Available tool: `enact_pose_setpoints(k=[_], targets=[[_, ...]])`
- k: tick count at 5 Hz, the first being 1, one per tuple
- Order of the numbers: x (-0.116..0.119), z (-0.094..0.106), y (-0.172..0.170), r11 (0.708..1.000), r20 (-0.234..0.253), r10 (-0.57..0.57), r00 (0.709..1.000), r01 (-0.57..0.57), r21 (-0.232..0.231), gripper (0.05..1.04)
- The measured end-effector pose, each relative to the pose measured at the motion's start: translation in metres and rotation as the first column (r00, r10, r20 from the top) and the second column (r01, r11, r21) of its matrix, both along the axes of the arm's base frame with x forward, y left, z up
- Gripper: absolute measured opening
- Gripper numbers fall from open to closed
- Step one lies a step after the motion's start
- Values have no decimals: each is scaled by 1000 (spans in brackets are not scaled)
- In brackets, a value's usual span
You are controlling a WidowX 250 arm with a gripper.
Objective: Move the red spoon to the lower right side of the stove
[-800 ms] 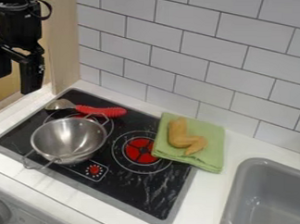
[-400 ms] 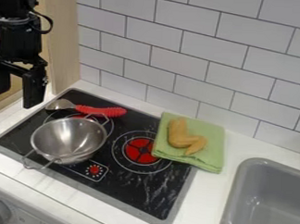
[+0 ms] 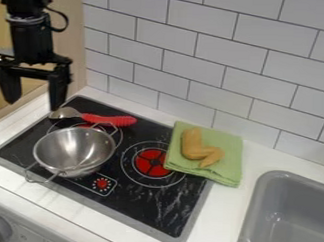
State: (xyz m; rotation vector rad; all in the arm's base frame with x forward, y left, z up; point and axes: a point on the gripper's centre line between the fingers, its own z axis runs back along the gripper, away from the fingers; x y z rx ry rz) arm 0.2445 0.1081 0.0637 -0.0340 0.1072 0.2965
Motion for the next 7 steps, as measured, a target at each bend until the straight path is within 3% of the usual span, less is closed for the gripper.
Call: enact_pose_setpoints(k=[1,2,3,4,5,6,7], targets=[[12,4,-10,965,32,260,965,-259,-42,998],[30,6,-25,857,17,505,863,-499,-125,998],[41,1,-25,717,3,694,720,-690,-104,998],[61,-7,-23,534,-1,846,534,-846,6,998],[61,-10,-17,335,50,939,339,-939,80,998],[60,-22,-10,230,69,968,242,-963,141,998],[64,-23,-9,235,79,966,245,-964,124,998]])
